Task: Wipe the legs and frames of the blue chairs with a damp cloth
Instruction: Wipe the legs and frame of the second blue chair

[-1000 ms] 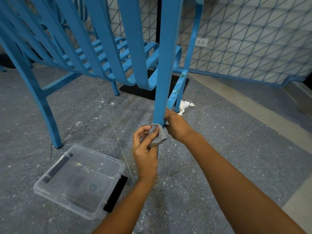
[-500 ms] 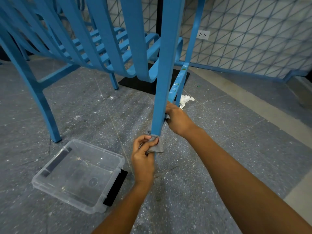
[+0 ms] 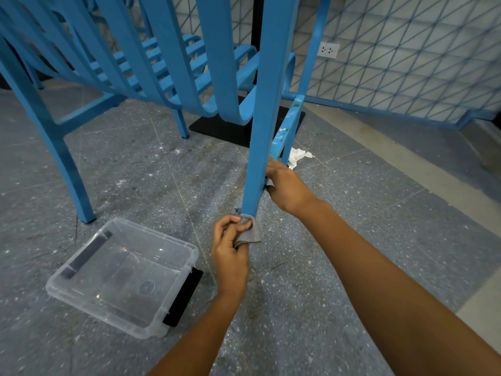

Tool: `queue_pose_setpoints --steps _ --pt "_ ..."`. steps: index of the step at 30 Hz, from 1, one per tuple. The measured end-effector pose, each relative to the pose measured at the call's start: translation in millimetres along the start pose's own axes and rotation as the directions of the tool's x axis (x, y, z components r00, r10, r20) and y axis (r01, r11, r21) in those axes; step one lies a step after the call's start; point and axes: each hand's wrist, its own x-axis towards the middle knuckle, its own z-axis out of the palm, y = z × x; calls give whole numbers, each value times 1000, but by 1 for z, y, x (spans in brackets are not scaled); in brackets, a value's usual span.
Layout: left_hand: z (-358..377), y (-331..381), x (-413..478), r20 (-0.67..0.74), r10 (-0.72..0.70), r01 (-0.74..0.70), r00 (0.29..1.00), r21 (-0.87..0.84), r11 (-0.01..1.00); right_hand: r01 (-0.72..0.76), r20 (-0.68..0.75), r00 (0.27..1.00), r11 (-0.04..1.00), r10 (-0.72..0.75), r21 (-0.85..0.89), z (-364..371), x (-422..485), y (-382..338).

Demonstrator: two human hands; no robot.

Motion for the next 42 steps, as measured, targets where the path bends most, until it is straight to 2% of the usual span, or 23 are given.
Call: queue_pose_setpoints --steps 6,10,16,21,35,42 --pt "-6 -22 -9 30 -52 49 998 92 995 -6 -1 1000 1000 6 6 1 0 0" --pt "-9 -22 -11 43 -121 117 992 88 989 -13 -4 1000 1000 13 9 2 0 -1" --pt "-20 -24 -13 -44 -118 122 992 90 989 -7 -7 1000 1000 7 7 3 0 1" --pt "-11 -27 -17 33 -118 114 993 97 989 8 -18 1000 1000 -8 10 5 1 3" --pt "-18 -55 -29 100 -196 181 975 146 973 17 -66 998 1000 -15 27 9 1 5" --pt "-21 -48 -34 1 -205 203 979 132 970 9 -70 998 1000 -8 20 13 3 7"
